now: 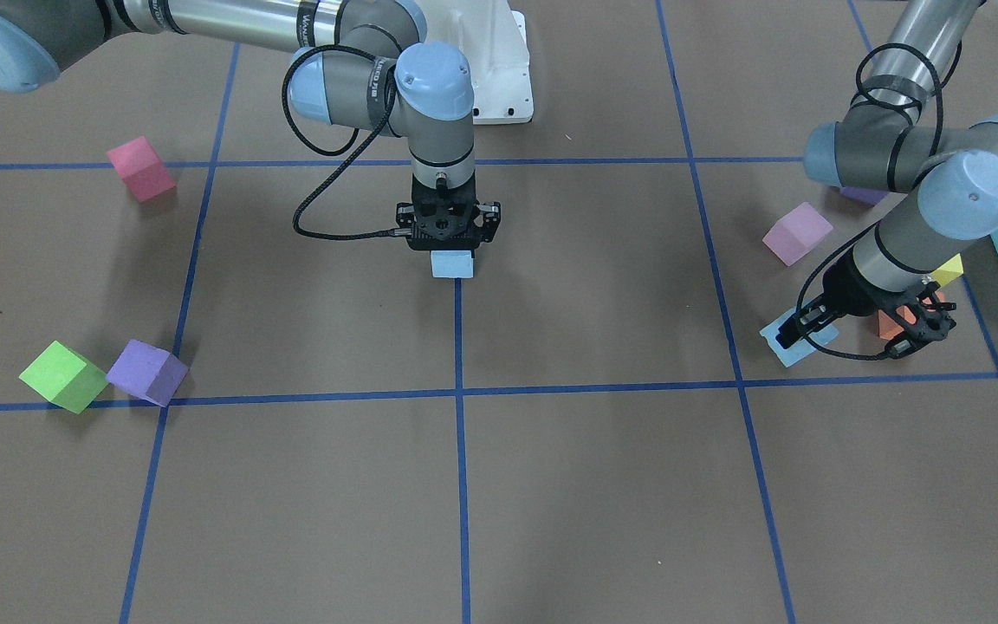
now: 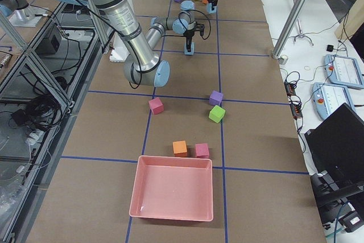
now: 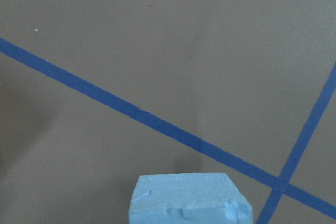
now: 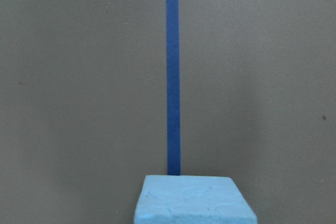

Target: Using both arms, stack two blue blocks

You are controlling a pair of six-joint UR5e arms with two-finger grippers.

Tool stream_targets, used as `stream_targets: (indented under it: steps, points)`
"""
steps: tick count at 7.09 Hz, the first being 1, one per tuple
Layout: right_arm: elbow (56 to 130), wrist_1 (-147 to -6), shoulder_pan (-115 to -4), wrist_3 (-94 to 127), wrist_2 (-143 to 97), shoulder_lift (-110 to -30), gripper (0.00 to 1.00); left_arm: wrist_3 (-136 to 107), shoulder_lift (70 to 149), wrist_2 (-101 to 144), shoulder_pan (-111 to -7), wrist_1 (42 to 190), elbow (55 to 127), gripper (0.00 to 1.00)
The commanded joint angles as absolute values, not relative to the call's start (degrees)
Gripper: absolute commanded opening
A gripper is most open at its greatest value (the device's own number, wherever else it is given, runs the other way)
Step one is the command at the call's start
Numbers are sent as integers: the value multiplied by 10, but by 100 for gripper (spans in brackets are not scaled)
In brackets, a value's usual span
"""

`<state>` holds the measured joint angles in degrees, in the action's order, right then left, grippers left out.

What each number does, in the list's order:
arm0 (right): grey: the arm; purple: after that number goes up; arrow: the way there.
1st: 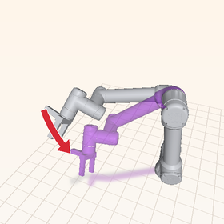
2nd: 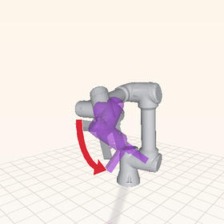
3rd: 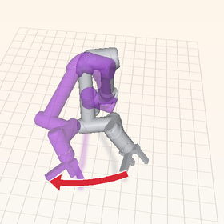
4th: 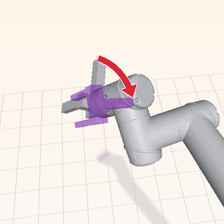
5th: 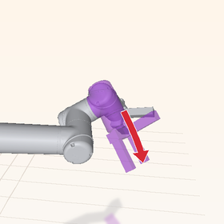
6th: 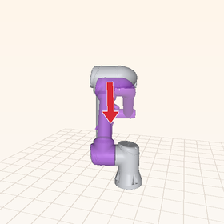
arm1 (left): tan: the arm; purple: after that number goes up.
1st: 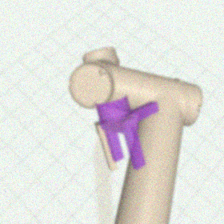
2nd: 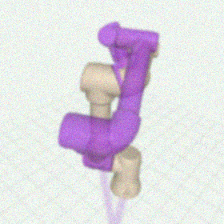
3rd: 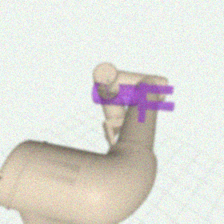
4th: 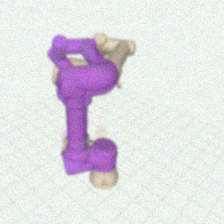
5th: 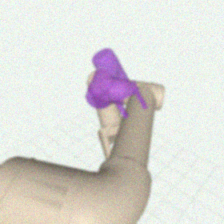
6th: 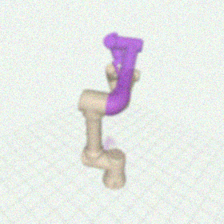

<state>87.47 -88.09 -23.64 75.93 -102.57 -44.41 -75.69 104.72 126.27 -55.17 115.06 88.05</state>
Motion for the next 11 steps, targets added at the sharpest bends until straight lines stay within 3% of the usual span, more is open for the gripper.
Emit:
stream_targets:
  steps: [1, 2, 3, 4, 6, 8, 11]
  points:
    - [870, -881, -236, 765, -1026, -436, 52, -758, 1044, 1265, -553, 1150, 885, 47]
    - [870, -882, -236, 765, -1027, -436, 58, -758, 1045, 1265, -553, 1150, 886, 47]
    - [870, -881, -236, 761, -1027, -437, 90, -758, 1045, 1264, -553, 1150, 886, 47]
    - [871, -882, -238, 759, -1029, -437, 100, -758, 1045, 1264, -553, 1150, 886, 47]
    - [876, -884, -246, 759, -1039, -436, 100, -758, 1045, 1265, -555, 1144, 905, 47]
    - [907, -889, -277, 757, -1076, -441, 100, -757, 1062, 1264, -550, 1026, 988, 47]
    - [969, -925, -352, 752, -1125, -488, 100, -717, 1192, 1246, -503, 952, 987, 47]
